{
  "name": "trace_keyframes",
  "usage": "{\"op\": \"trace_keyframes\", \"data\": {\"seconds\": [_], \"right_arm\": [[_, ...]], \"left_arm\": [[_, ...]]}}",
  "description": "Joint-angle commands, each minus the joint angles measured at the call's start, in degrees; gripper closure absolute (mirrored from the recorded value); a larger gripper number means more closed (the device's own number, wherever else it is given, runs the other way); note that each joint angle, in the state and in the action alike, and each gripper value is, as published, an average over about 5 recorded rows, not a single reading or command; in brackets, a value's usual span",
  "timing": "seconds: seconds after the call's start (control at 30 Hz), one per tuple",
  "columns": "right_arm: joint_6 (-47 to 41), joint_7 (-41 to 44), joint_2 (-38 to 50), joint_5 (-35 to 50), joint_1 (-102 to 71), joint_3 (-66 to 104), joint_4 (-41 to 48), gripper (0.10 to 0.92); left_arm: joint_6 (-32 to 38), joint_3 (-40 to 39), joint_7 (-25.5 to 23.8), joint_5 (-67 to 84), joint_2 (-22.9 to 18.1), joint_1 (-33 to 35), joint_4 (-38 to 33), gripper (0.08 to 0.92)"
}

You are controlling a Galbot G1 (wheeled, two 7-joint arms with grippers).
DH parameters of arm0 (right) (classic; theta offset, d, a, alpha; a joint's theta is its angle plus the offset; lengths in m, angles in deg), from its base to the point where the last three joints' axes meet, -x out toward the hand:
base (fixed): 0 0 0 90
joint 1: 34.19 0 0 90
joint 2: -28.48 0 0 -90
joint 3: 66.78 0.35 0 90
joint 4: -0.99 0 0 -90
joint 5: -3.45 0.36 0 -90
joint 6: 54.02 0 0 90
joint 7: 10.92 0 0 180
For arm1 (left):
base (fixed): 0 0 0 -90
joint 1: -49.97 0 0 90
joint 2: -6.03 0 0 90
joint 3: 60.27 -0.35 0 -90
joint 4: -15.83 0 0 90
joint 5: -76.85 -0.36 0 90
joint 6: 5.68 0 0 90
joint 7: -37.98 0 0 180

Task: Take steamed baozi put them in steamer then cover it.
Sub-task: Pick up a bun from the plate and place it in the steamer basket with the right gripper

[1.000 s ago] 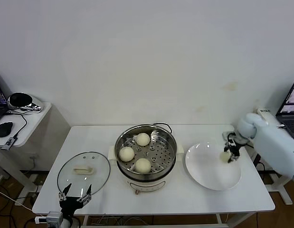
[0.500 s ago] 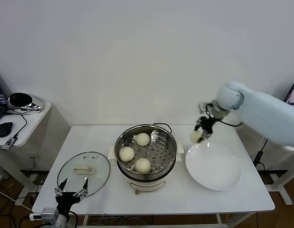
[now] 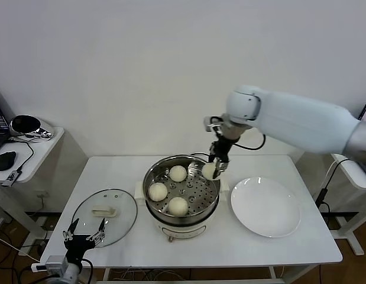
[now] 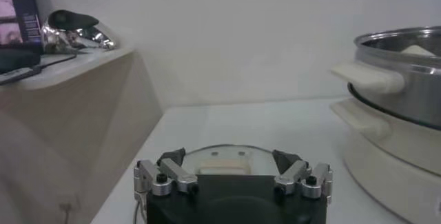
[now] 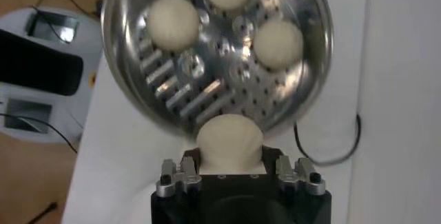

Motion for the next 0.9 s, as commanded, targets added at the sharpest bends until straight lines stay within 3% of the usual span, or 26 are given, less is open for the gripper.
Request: {"op": "trace_keyframes", "data": {"seconds": [0.03, 0.9], "right_arm": [[-3.99, -2.15, -9.3, 4.08, -0.58, -3.66, 2.51, 0.465], [-9.74, -5.66, -9.45, -2.29, -8.26, -1.57, 7.27, 0.465]], "left_arm": [[-0.03, 0.24, -0.05, 0.5, 0.16, -0.27, 0.14, 0.177], [-0.1, 0.16, 0.01, 1.43, 0.6, -0.47, 0.78, 0.177]]}}
